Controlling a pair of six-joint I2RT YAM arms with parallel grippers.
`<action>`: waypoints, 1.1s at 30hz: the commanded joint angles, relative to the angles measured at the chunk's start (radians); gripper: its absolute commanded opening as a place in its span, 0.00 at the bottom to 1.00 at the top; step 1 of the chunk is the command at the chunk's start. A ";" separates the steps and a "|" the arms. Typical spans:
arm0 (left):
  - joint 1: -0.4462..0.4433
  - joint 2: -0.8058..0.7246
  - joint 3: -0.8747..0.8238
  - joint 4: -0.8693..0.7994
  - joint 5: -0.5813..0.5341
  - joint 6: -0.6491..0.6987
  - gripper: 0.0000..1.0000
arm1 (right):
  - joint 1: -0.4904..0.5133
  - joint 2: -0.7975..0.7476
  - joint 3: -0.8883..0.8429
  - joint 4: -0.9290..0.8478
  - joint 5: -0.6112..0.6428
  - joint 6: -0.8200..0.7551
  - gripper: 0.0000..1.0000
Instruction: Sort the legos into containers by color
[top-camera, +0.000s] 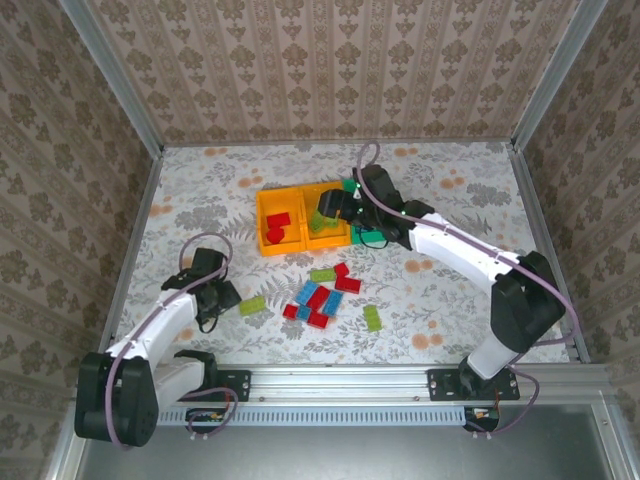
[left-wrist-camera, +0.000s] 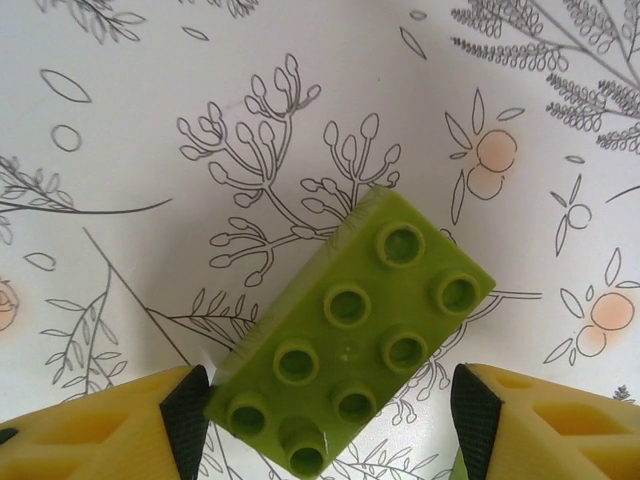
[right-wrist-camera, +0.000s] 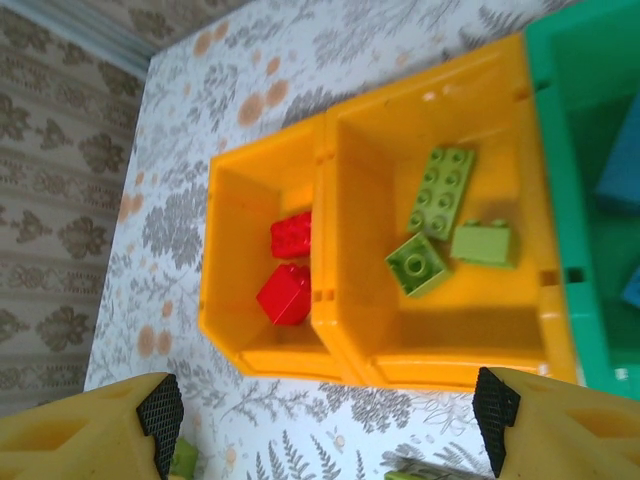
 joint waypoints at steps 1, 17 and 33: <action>0.009 0.036 0.021 0.018 0.027 0.032 0.67 | -0.017 -0.053 -0.046 -0.020 0.037 0.004 0.80; 0.007 0.074 0.047 0.062 0.075 0.014 0.32 | -0.048 -0.102 -0.115 0.001 0.043 0.022 0.81; -0.199 0.190 0.402 0.225 0.079 0.110 0.30 | -0.148 -0.263 -0.292 -0.103 0.130 0.044 0.82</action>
